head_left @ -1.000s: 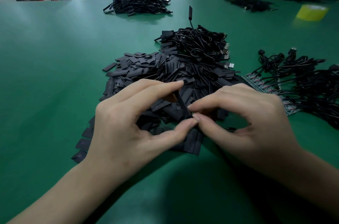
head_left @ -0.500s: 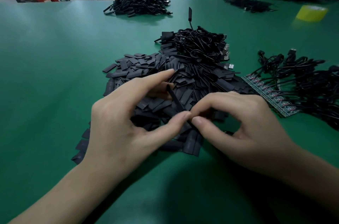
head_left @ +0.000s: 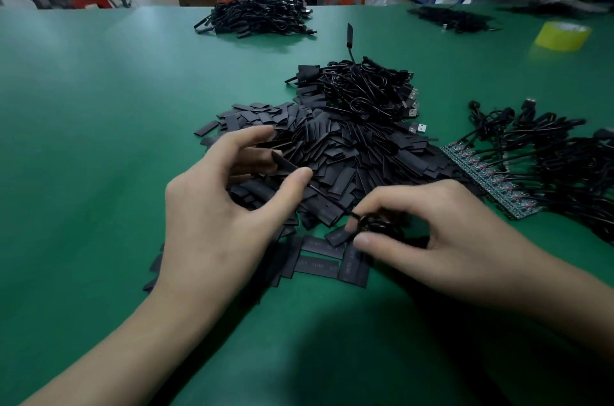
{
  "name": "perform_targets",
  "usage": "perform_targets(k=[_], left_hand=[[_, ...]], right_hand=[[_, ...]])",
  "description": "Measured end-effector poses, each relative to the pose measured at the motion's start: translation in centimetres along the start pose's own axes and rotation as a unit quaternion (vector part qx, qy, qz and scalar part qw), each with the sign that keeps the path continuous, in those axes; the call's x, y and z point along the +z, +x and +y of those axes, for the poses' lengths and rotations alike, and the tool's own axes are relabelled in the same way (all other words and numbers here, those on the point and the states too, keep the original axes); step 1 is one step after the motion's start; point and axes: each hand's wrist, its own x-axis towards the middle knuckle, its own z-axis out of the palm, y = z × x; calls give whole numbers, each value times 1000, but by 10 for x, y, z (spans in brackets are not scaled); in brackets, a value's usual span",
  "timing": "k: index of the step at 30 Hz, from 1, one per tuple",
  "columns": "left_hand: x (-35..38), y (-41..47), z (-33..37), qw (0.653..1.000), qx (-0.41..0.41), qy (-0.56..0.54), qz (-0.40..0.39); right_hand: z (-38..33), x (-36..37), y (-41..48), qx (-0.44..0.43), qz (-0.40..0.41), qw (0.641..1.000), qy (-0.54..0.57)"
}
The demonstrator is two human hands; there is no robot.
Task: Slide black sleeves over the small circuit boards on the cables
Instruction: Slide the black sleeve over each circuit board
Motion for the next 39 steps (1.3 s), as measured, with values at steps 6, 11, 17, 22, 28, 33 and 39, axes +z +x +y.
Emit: perform_targets(k=[6,11,17,22,28,33,39], left_hand=[[1,-2,-7,996,7,74,-55],[2,-3,-9,991,36,93,-84],[4,-5,-11,983,60,120,-125],[5,-5,-12,981,66,117,-137],[7,-4,-14,979,69,125,-144],[7,-5,-13,978,68,127,-152],[7,-5,-12,977,68,130,-152]], right_hand=[[16,-33,23,97,145,985,-1],[43,-73,96,136,213,959,-125],[80,-64,201,231,150,943,-185],[91,-43,238,274,107,918,-267],[91,-42,262,246,158,896,-336],[87,-44,277,175,159,908,-346],[87,-30,268,218,20,912,-348]])
